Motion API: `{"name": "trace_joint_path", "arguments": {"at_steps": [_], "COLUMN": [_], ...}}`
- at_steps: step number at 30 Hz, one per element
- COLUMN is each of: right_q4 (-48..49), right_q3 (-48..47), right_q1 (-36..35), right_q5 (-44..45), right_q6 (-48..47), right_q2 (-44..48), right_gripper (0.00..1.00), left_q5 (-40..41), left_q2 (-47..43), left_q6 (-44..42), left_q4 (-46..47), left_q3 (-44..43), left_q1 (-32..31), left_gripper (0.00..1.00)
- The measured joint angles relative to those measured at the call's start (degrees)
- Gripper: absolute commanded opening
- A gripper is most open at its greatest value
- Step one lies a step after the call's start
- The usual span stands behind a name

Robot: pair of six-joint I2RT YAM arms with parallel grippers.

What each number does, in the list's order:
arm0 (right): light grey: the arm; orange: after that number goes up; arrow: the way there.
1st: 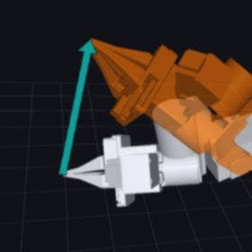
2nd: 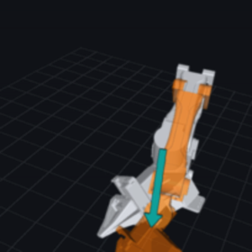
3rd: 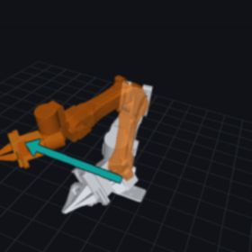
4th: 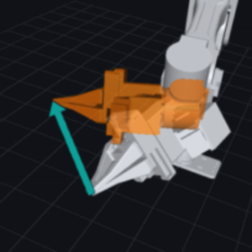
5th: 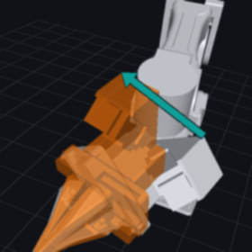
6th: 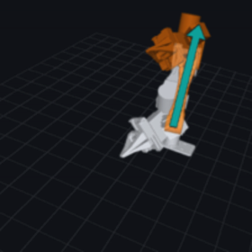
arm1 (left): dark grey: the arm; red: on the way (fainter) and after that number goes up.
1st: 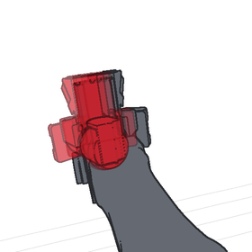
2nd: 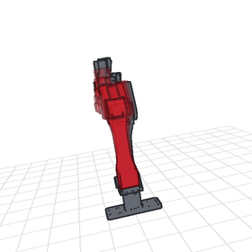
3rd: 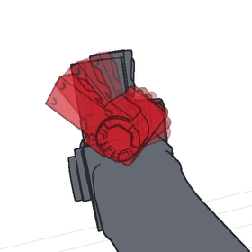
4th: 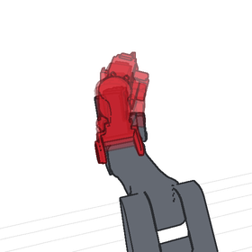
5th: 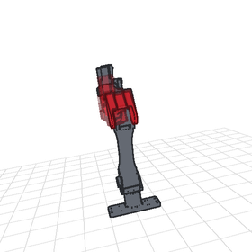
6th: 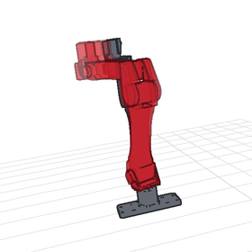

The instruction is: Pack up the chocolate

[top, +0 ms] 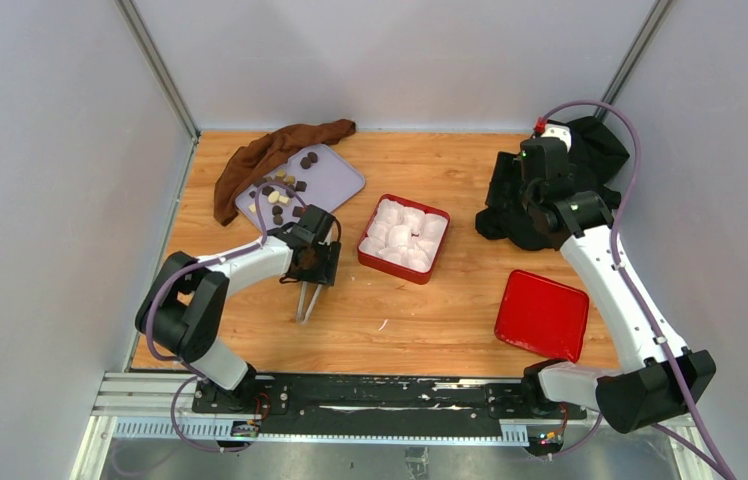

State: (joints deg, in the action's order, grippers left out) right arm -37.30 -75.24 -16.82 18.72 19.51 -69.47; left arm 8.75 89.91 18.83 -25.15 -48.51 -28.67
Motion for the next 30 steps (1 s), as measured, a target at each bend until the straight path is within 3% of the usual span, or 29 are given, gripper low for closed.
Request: {"name": "trace_joint_path", "arguments": {"at_steps": [5, 6, 11, 13, 23, 30], "right_q4": [0.0, 0.0, -0.1, -0.3, -0.4, -0.4], "right_q3": [0.0, 0.0, 0.0, 0.0, 0.0, 0.0], "right_q1": [0.0, 0.0, 0.0, 0.0, 0.0, 0.0], "right_q5": [0.2, 0.3, 0.9, 0.9, 1.0, 1.0], "right_q6": [0.0, 0.0, 0.0, 0.0, 0.0, 0.0], "right_q2": [0.0, 0.1, 0.5, 0.5, 0.6, 0.6], "right_gripper": [0.96, 0.96, 0.96, 0.96, 0.96, 0.95], "left_q5": [-0.7, -0.6, -0.3, -0.3, -1.1, -1.0], "left_q2": [0.3, 0.4, 0.5, 0.5, 0.9, 0.6], "left_q6": [0.2, 0.2, 0.6, 0.7, 2.0, 2.8], "left_q4": [1.0, 1.0, 0.8, 0.7, 0.4, 0.8], "left_q3": [-0.1, -0.2, -0.3, -0.4, -0.8, -0.3], "left_q1": [0.0, 0.0, 0.0, 0.0, 0.0, 0.4], "left_gripper": [0.47, 0.47, 0.73, 0.76, 0.8, 0.7]}}
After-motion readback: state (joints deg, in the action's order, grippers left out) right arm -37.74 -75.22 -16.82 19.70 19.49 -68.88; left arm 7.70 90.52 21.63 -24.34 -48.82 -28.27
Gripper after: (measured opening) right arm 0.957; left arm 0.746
